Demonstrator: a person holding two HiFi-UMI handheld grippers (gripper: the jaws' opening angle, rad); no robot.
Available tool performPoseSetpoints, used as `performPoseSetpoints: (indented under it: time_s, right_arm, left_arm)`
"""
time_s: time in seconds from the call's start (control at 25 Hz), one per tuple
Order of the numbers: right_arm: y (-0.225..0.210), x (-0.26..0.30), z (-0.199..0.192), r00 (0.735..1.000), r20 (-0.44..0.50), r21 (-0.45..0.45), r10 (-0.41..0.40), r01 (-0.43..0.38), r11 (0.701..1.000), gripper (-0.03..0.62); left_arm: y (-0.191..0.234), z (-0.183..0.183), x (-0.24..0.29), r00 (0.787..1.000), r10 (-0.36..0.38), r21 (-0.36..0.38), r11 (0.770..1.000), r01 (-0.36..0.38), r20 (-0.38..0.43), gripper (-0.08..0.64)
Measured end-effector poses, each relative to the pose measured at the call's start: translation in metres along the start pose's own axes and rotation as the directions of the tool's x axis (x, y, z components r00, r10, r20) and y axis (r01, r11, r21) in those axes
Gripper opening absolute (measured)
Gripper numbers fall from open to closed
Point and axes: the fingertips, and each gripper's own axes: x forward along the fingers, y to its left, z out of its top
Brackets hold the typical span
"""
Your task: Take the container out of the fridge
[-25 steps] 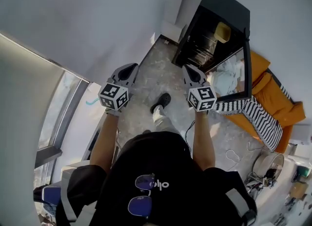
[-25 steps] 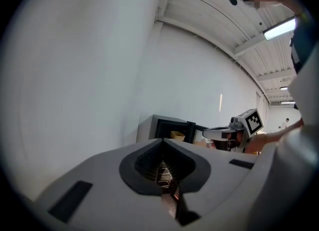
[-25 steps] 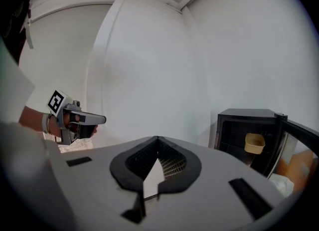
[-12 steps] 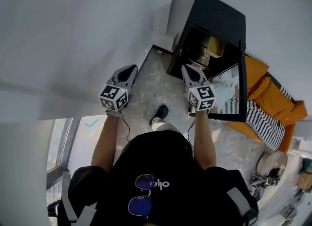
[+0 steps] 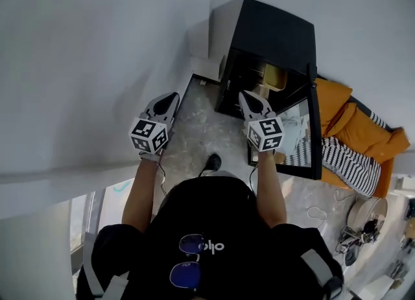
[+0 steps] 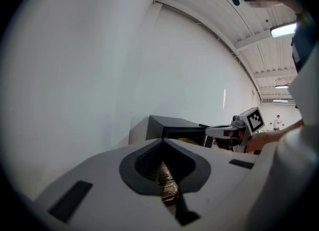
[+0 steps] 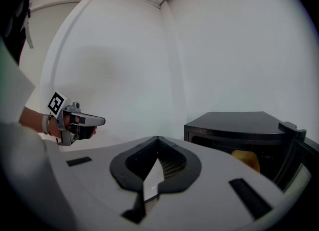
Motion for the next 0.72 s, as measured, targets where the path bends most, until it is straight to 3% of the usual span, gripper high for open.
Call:
performPoseSetpoints:
  time_s: [0.4, 0.72]
  right_arm:
    - [-0.023, 0.012, 0.004, 0.999, 0.009, -0.006, -0.036, 0.036, 0.999, 0.008]
    - [-0.056, 0.003, 0.001, 0.991, -0.007, -0.006, -0.134, 0.134, 0.991, 0.009]
  left_arm:
    - [0.008, 0.001, 0.024, 1.0, -0.027, 0.0, 1.0, 0.027, -0.003, 0.005]
    - [-0.001, 0.008, 0.076, 0.989, -0.148, 0.005, 0.989, 0.148, 0.0, 0.005]
